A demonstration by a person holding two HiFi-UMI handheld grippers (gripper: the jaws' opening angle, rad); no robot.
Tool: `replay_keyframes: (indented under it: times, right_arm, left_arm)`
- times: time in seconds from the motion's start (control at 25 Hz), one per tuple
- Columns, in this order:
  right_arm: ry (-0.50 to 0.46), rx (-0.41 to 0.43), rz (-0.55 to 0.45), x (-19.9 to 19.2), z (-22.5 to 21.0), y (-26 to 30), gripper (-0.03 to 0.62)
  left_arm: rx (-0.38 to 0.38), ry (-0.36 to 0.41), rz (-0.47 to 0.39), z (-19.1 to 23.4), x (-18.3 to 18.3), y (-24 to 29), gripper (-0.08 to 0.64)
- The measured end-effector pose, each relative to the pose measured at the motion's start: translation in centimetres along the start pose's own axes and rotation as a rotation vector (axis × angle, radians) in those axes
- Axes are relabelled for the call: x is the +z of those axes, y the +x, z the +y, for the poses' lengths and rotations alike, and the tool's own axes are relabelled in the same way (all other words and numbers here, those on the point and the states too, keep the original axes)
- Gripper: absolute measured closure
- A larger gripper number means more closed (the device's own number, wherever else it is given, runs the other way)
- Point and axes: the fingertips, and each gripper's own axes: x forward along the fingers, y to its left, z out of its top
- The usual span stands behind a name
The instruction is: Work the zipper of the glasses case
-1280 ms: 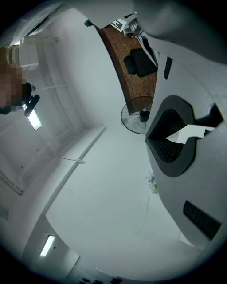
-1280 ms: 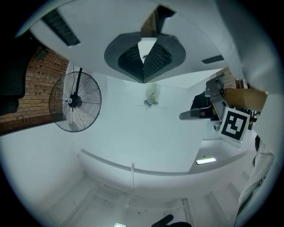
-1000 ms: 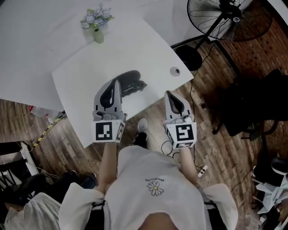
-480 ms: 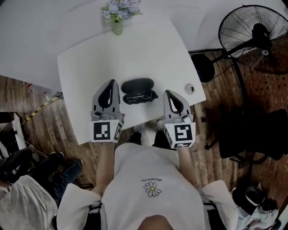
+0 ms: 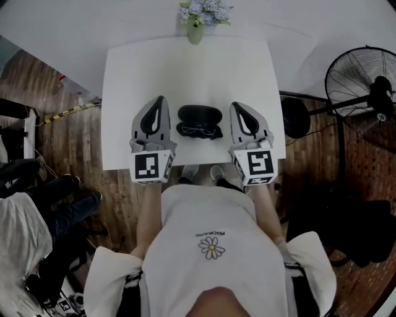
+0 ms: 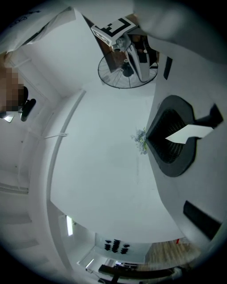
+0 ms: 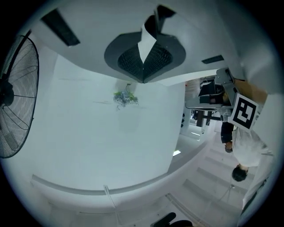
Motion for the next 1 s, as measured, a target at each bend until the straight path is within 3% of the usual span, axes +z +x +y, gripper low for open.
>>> replay_keyframes:
  times: [0.32,0.48,0.8,1.0]
  right_arm:
    - [0.013,0.071,-0.026,-0.6,-0.7,0.1,0.584]
    - [0.03,0.095,-0.009,-1.6,-0.6,-0.3,0.584]
    - [0.088,0.117,0.063,-4.5,-0.1,-0.4,0.584]
    - [0.121,0.148,0.126,-6.9,1.5,-0.2,0.584]
  left_arm:
    - [0.12,0.048,-0.019,-0.1,1.6,-1.7,0.546]
    - [0.131,0.065,-0.023,-0.6,1.8,-1.6,0.545]
    - [0.019,0.111,0.061,-2.3,-0.3,0.9,0.545]
    - [-0.149,0.144,0.194,-3.1,-4.6,5.4,0.545]
